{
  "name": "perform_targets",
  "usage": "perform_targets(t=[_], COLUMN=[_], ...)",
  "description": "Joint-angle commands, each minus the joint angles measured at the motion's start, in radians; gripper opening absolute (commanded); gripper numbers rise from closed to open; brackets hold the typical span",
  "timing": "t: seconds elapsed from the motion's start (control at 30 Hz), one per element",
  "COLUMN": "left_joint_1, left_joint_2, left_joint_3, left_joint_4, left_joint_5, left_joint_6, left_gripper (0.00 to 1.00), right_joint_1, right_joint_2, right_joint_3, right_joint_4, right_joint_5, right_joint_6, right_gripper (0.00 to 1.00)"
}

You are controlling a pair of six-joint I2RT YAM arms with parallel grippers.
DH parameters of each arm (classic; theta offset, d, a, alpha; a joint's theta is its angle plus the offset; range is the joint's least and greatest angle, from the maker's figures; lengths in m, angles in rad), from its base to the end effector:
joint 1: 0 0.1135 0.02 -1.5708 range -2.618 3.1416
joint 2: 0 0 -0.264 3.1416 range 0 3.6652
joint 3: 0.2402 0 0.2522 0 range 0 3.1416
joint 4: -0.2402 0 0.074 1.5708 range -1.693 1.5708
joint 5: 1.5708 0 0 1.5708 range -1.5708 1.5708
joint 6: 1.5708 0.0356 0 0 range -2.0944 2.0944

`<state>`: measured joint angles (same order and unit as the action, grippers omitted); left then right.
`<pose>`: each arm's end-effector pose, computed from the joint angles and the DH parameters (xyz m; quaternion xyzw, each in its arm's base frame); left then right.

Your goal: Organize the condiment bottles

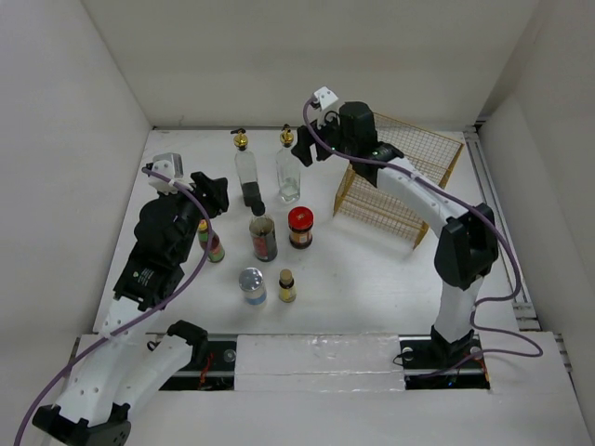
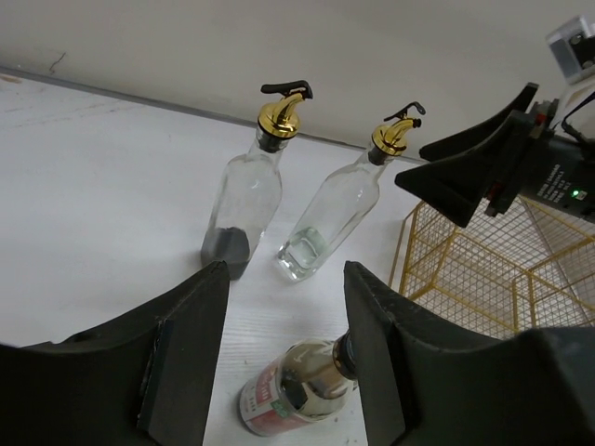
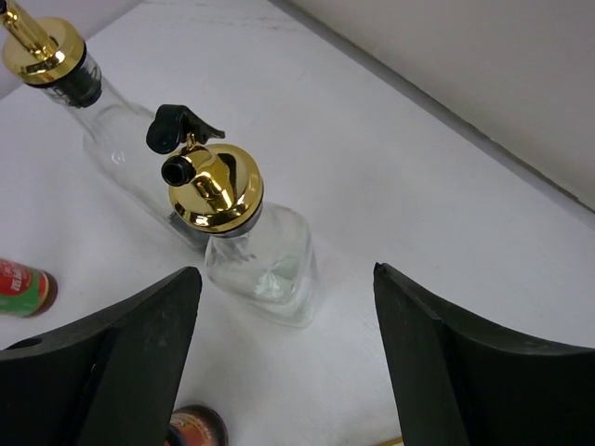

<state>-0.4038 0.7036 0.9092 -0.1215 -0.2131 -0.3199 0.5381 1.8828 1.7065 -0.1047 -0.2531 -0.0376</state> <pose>0.1452 -0.0538 0.4022 -0.0500 0.6756 -0.1918 0.7101 0.3878 0.2418 0.3508 -0.2978 0.7386 0.2454 0.5528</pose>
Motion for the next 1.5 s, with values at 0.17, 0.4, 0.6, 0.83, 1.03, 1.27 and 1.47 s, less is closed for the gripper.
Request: perform_targets(t=[0.17, 0.4, 0.6, 0.83, 1.03, 1.27, 1.47], left_joint_1=[0.003, 0.003, 0.003, 0.003, 0.003, 0.003, 0.003], left_joint_2=[-0.012, -0.012, -0.012, -0.012, -0.021, -0.032, -0.032], left_joint_3=[-0.003, -0.003, -0.003, -0.013, -0.013, -0.013, -0.013], left_joint_4=[0.051, 0.051, 0.06, 0.06, 0.06, 0.06, 0.062], left_joint_5=[-0.002, 0.012, 0.023, 0.023, 0.035, 0.037, 0.037], left_joint_6=[-0.002, -0.002, -0.002, -0.002, -0.002, -0.002, -0.002], left_gripper=[0.48, 0.5, 0.5, 0.5, 0.5, 0.5, 0.5], right_joint_1=[0.048, 0.059, 0.079, 0.088, 0.056, -0.025, -0.139], right_joint_2=[0.058, 0.111, 0.142, 0.078, -0.065, -0.226, -0.29], right_joint_3=[0.084, 0.093, 0.084, 0.03, 0.061, 0.088, 0.077], right_joint_4=[0.023, 0.201, 0.256, 0.387, 0.569, 0.568, 0.53], right_joint_5=[-0.114, -0.068, -0.006, 0.051, 0.041, 0.149, 0.183], right_joint_6=[-0.079, -0.005, 0.018, 0.077, 0.188, 0.208, 0.231], right_gripper=[0.82, 0.79, 0.51, 0.12, 0.07, 0.07, 0.07])
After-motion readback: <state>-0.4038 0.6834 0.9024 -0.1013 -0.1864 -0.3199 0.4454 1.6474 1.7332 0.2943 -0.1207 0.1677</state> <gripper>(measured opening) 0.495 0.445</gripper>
